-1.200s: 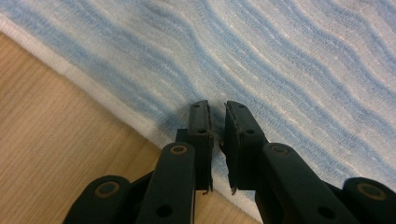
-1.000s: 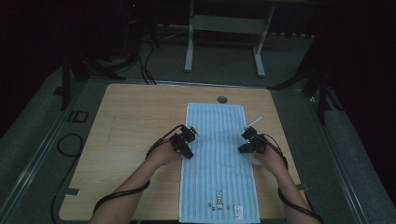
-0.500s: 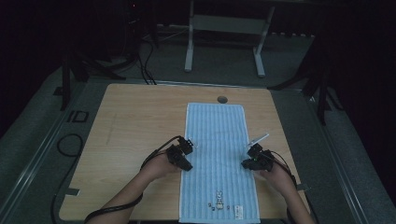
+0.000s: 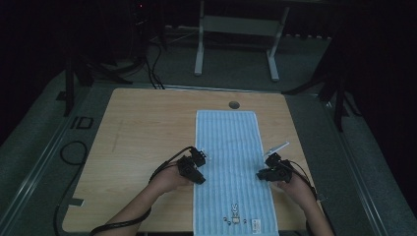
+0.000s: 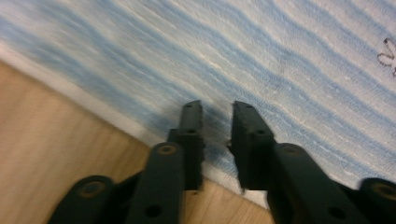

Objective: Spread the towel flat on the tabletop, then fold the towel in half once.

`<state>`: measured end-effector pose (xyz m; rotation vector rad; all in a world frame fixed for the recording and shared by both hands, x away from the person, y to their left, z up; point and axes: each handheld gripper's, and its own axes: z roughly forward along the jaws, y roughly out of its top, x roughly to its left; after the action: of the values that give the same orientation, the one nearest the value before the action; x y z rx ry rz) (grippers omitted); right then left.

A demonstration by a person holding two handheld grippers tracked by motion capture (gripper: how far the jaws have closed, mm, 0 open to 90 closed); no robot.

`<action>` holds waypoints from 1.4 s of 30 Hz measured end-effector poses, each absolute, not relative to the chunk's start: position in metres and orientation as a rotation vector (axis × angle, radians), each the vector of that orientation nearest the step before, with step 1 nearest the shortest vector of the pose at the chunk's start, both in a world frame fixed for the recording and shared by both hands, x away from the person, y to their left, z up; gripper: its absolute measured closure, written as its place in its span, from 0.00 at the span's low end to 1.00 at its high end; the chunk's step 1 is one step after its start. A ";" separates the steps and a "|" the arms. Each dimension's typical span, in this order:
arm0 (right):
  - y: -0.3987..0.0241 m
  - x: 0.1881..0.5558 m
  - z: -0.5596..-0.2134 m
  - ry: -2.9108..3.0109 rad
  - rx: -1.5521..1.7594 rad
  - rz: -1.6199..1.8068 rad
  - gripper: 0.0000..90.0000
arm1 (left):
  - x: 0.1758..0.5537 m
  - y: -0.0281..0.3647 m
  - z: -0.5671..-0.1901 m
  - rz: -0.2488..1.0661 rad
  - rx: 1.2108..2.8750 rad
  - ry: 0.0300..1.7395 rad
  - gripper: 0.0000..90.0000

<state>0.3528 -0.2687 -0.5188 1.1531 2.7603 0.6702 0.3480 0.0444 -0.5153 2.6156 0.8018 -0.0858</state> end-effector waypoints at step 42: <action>-0.252 0.514 -0.515 2.557 1.507 0.381 0.58 | 0.469 0.052 -0.524 0.141 2.505 1.218 0.58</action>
<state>0.5138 -0.2525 -0.5148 1.5068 2.5572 0.3811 0.4685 0.0521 -0.5242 2.5046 1.2180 0.1405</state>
